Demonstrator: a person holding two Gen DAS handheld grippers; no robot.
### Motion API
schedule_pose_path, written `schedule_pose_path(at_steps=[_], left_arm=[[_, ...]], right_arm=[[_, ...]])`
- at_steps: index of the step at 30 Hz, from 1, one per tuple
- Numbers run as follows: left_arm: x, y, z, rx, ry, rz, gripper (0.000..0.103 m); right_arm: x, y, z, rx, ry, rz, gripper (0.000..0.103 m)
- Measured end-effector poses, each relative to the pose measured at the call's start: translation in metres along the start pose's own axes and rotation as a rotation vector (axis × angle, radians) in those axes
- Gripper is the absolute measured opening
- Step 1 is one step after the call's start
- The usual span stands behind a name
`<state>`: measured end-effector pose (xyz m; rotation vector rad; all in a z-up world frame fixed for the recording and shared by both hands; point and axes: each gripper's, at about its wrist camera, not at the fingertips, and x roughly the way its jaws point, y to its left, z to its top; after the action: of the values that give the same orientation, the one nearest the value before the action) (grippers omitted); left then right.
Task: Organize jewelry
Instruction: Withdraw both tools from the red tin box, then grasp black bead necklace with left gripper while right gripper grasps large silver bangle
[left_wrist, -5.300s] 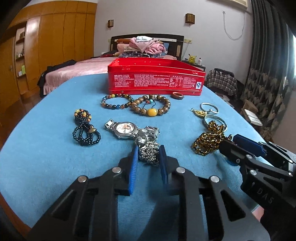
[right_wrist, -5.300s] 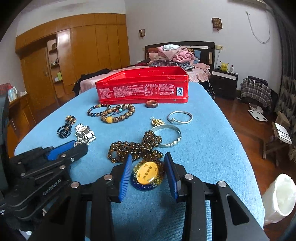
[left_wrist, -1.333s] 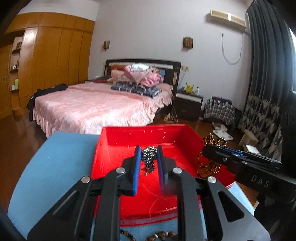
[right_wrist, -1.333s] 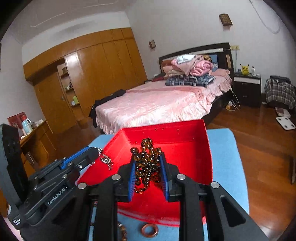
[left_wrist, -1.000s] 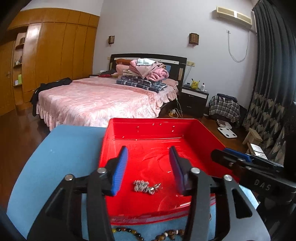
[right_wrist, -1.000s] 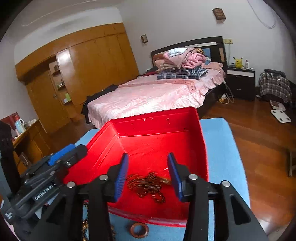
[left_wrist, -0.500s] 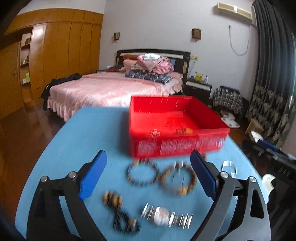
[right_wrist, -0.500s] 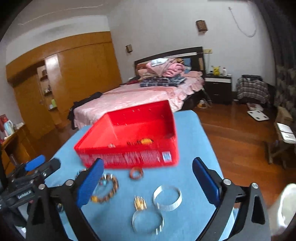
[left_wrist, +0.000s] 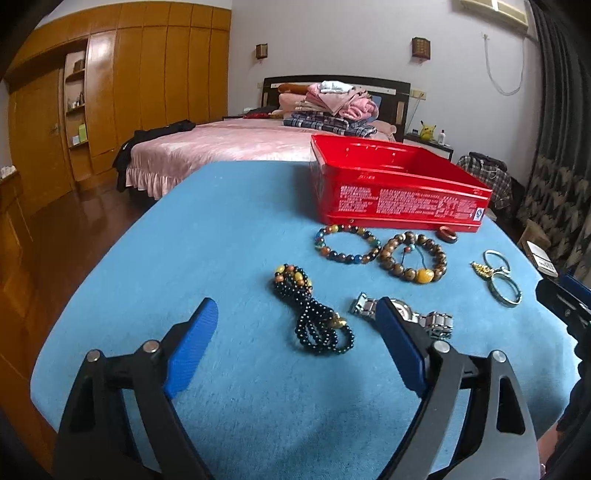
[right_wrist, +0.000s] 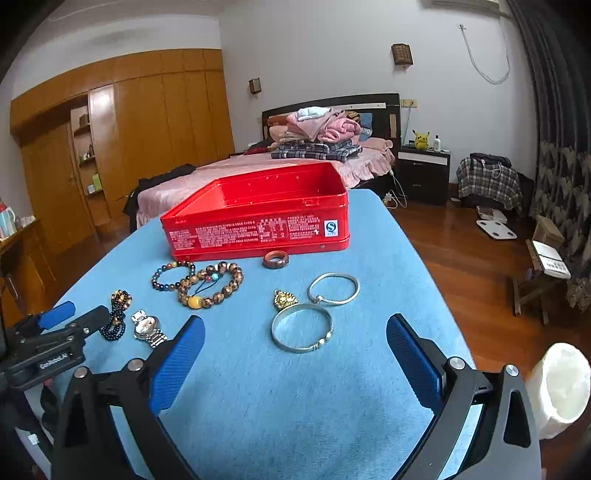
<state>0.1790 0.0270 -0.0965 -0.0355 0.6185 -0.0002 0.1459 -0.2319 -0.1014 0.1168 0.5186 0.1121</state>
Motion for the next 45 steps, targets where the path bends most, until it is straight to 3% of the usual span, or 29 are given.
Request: schedule_pose_path(at_steps=[6,13,15,17,20,27,28,29,30,33,36,38,41,45], left_arm=[[0.014,-0.003,0.002,-0.004,0.047,0.009,0.074],[0.028,-0.004,0.002,-0.018,0.125,0.017,0.056],[0.029,-0.005,0.001,-0.004,0.129,0.016,0.049],[0.028,-0.006,0.0,0.006,0.123,0.0,0.028],[0.025,-0.004,-0.001,0.005,0.116,-0.02,0.02],[0.017,0.001,-0.004,-0.015,0.128,-0.076,0.022],[0.017,0.002,-0.002,-0.03,0.131,-0.085,0.025],[0.018,0.004,-0.001,-0.054,0.136,-0.097,0.041],[0.019,0.005,0.001,-0.072,0.136,-0.093,0.048],[0.026,0.003,0.006,-0.088,0.145,-0.082,0.052],[0.033,-0.004,0.009,-0.057,0.157,-0.047,0.045],[0.034,-0.006,0.009,-0.054,0.156,-0.043,0.027],[0.033,-0.006,0.008,-0.054,0.149,-0.057,0.018],[0.032,-0.005,0.008,-0.056,0.139,-0.066,0.016]], right_arm=[[0.001,0.003,-0.003,-0.012,-0.002,0.004,0.097],[0.002,0.005,-0.004,-0.016,0.011,0.011,0.097],[0.003,0.005,-0.004,-0.017,0.016,0.015,0.097],[0.005,0.007,-0.002,-0.02,0.027,0.017,0.097],[0.011,0.007,0.001,-0.025,0.059,0.007,0.097],[0.02,0.003,0.007,-0.004,0.102,0.004,0.096],[0.021,0.004,0.008,-0.007,0.102,0.0,0.096],[0.022,0.005,0.007,-0.008,0.103,-0.002,0.096],[0.022,0.005,0.007,-0.009,0.105,-0.002,0.096],[0.024,0.006,0.007,-0.013,0.112,-0.004,0.096],[0.028,0.005,0.008,-0.011,0.131,-0.007,0.096],[0.032,0.004,0.008,0.0,0.15,-0.006,0.095],[0.039,0.0,0.009,0.017,0.188,-0.002,0.092],[0.046,-0.002,0.008,0.028,0.23,-0.012,0.088]])
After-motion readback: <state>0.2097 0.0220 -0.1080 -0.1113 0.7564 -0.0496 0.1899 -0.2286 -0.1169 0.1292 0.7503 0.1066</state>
